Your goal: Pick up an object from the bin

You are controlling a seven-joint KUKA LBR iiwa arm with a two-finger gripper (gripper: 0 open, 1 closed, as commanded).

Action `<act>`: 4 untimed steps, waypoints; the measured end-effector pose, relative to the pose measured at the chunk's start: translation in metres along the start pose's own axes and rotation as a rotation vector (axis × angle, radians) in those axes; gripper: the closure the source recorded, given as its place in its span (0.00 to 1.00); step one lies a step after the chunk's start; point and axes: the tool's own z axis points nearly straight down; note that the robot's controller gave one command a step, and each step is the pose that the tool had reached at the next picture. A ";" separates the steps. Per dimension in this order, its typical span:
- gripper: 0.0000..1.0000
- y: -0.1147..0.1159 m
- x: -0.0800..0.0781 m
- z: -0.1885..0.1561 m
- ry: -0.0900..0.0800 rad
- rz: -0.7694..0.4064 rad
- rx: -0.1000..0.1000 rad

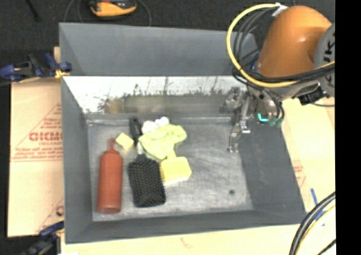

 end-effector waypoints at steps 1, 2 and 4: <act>0.00 0.000 -0.001 -0.005 -0.008 -0.001 0.001; 0.00 0.029 0.020 0.054 -0.010 -0.082 0.002; 0.00 0.097 -0.044 0.074 -0.011 -0.329 -0.001</act>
Offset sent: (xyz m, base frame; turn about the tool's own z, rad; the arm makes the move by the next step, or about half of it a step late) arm -0.0616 0.0869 -0.1666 -0.2403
